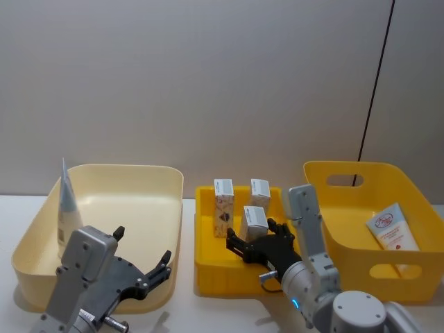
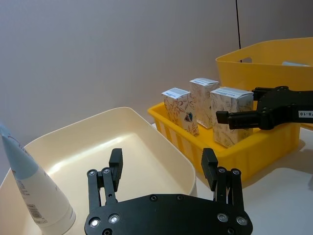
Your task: Bimanual collaborative sorting of washing and personal care products
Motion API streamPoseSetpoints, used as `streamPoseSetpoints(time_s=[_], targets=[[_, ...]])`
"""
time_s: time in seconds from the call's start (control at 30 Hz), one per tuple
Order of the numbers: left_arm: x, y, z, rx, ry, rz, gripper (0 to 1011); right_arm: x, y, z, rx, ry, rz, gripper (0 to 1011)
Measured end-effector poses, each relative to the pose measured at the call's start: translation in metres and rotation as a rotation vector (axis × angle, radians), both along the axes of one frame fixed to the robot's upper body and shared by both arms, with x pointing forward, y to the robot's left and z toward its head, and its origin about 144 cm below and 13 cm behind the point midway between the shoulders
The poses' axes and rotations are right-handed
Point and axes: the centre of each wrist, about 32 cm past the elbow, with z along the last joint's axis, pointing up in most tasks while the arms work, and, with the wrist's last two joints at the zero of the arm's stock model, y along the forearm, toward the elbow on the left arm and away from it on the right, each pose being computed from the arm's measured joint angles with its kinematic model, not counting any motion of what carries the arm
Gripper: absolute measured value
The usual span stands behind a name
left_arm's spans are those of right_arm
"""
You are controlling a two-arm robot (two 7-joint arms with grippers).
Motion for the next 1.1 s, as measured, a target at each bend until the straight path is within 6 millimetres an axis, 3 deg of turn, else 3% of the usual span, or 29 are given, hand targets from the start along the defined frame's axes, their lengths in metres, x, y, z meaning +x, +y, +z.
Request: streamPoseSetpoints(time_s=[0.13, 0.37, 0.5, 0.8, 1.1], targets=[[0.0, 0.0, 0.0, 0.0, 0.0, 0.0, 1003, 0.002, 0.004, -0.002, 0.0, 0.004, 0.001, 988], [0.0, 0.0, 0.0, 0.0, 0.0, 0.0, 1003, 0.005, 0.008, -0.004, -0.002, 0.01, 0.002, 835], [0.0, 0.0, 0.0, 0.0, 0.0, 0.0, 1003, 0.005, 0.01, -0.004, -0.002, 0.012, 0.002, 683], [0.0, 0.0, 0.0, 0.0, 0.0, 0.0, 1003, 0.006, 0.011, -0.004, -0.002, 0.011, 0.003, 441], [0.0, 0.0, 0.0, 0.0, 0.0, 0.0, 1003, 0.005, 0.007, -0.002, 0.009, -0.036, 0.012, 438]])
